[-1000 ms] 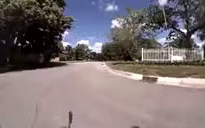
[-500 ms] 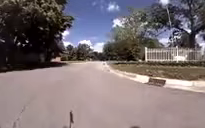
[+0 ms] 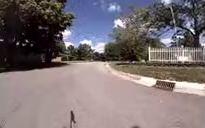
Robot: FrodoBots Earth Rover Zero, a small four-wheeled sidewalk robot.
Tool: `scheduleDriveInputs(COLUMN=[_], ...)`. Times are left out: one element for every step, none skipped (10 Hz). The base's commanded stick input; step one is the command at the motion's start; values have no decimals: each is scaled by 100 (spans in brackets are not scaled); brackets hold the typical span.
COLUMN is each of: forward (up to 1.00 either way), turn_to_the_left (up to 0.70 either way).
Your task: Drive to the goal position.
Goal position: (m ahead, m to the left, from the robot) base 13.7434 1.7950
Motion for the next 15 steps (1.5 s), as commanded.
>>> scheduleDriveInputs(forward=[85, 85, 85, 85, 85, 85, 85, 85, 85, 85, 85, 85, 85, 85, 85], turn_to_the_left=[0, 0, 0, 0, 0, 0, 0, 0, 0, 0, 0, 0, 0, 0, 0])
